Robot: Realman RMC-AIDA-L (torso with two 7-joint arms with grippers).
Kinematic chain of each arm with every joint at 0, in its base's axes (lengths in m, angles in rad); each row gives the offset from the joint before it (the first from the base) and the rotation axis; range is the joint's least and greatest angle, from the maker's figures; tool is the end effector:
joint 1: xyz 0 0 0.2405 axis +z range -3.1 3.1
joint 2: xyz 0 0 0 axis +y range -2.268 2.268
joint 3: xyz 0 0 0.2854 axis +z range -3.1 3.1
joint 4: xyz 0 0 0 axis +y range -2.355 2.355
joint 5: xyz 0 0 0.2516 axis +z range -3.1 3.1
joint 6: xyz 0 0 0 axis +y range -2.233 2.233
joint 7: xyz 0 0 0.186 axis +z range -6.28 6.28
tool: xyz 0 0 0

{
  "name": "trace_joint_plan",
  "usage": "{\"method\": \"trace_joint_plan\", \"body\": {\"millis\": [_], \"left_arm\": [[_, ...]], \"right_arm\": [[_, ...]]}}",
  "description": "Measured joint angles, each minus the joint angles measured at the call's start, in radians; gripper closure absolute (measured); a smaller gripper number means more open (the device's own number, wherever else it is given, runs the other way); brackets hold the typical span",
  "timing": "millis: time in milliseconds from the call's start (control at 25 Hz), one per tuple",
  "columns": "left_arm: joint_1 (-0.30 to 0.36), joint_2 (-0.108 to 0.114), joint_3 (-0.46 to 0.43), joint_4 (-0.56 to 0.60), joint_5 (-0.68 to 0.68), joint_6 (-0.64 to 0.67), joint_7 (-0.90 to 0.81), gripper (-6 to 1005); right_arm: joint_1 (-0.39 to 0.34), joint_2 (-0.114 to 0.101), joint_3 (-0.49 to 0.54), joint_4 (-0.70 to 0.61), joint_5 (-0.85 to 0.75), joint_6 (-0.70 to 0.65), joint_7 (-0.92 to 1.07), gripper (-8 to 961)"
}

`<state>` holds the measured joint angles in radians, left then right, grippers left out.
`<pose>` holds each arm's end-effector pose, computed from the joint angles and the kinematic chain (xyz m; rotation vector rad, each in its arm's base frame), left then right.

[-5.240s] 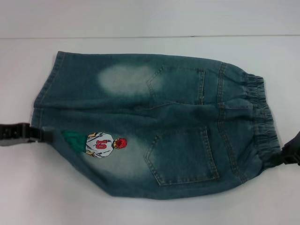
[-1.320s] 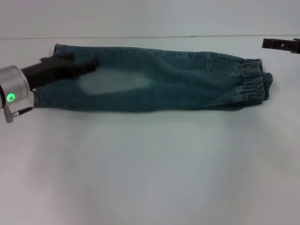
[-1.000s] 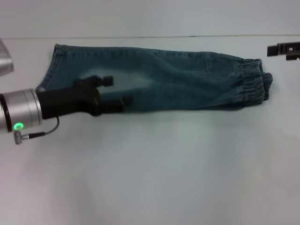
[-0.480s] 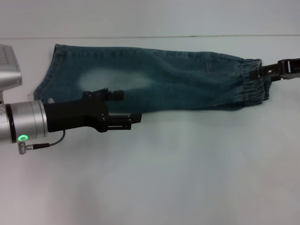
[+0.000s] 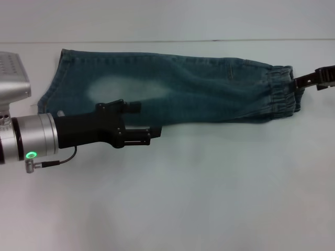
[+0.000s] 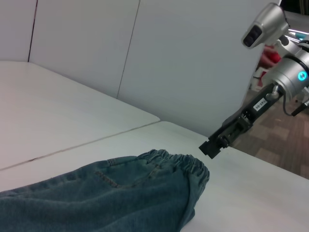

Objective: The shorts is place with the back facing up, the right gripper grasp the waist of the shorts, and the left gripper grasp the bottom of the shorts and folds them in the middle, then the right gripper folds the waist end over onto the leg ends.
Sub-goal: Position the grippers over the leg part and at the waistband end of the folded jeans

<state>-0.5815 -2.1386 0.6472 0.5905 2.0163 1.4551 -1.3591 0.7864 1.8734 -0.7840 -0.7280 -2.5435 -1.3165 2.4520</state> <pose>-0.2762 0.4027 -0.0858 -2.6826 -0.6727 -0.7365 0.3128 0.5025 0.0504 -2.2007 1.4418 -0.0240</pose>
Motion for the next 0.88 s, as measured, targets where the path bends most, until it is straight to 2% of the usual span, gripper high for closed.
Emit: {"method": "trace_joint_plan", "body": {"millis": [200, 360, 440, 880], "left_arm": [[-0.004, -0.006, 0.006, -0.005, 0.002, -0.021, 0.001, 52], [-0.006, -0.009, 0.019, -0.010, 0.002, -0.030, 0.001, 52], [-0.007, -0.009, 0.022, -0.011, 0.002, -0.037, 0.002, 52], [-0.008, -0.011, 0.023, -0.024, 0.001, -0.067, 0.002, 53]], "right_arm": [[0.004, 0.011, -0.002, 0.013, -0.027, 0.051, 0.008, -3], [0.007, 0.029, -0.002, 0.028, -0.025, 0.099, 0.000, -2], [0.015, 0.045, -0.002, 0.041, -0.023, 0.129, -0.009, -2], [0.051, 0.076, -0.004, 0.094, -0.022, 0.187, -0.021, 44]]}}
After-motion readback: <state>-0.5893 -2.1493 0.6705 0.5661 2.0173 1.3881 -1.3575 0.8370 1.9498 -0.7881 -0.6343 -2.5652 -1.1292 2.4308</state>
